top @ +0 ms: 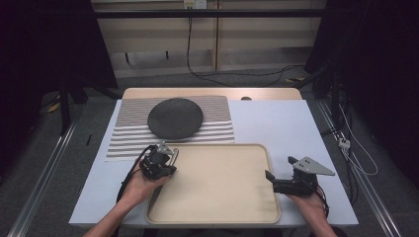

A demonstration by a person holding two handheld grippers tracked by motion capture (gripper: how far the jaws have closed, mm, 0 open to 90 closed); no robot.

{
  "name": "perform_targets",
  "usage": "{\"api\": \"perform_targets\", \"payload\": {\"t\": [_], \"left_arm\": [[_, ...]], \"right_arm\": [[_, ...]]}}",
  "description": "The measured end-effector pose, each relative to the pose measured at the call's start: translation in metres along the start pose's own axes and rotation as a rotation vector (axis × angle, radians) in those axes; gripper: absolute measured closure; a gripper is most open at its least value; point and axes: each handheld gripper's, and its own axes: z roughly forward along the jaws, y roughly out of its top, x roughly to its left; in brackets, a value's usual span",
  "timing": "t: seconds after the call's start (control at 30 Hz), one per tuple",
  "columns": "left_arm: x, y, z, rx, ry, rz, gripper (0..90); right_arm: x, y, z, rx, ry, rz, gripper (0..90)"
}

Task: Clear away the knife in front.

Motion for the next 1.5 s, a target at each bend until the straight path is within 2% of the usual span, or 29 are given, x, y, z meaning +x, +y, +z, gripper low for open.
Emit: {"api": "perform_targets", "payload": {"t": [0.43,0.53,0.77,0.93,1.03,1.13,1.2,1.3,1.4,1.43,1.47,1.5], "left_arm": [[0.004,-0.006,-0.005,0.007,0.021,-0.004,90.0],[0.004,-0.007,-0.005,0.005,0.038,-0.004,90.0],[0.005,-0.01,-0.009,0.012,0.042,-0.011,90.0],[0.005,-0.013,-0.01,0.02,0.067,-0.017,90.0],[0.007,-0.014,-0.012,0.019,0.062,-0.013,90.0],[0.008,-0.016,-0.012,0.005,0.043,-0.022,89.8],[0.009,-0.017,-0.013,-0.011,0.035,-0.027,86.4],[0.01,-0.016,-0.016,-0.063,0.018,-0.036,84.3],[0.01,-0.016,-0.02,-0.125,-0.002,-0.052,73.5],[0.009,-0.016,-0.021,-0.144,-0.001,-0.057,69.8],[0.009,-0.016,-0.022,-0.161,0.015,-0.056,58.8],[0.009,-0.015,-0.023,-0.177,0.025,-0.061,58.8]], "right_arm": [[0.0,0.0,0.0,0.0,0.001,-0.002,3.2],[0.0,0.0,0.0,0.0,0.002,-0.001,3.3],[0.0,0.0,0.001,0.002,0.001,0.0,3.2],[0.0,0.0,0.001,0.003,0.002,-0.001,3.3],[0.001,0.0,0.002,0.004,0.003,-0.004,3.2],[0.001,0.0,0.001,0.003,0.003,-0.002,3.2],[0.001,0.0,0.001,0.003,0.002,-0.001,3.3],[0.0,0.0,0.001,0.003,0.002,0.0,3.3],[0.001,0.0,0.002,0.004,0.003,-0.003,3.3],[0.001,0.0,0.002,0.003,0.003,-0.003,3.3],[0.001,0.0,0.002,0.004,0.004,-0.002,3.3],[0.001,0.0,0.002,0.005,0.004,-0.002,3.3]]}}
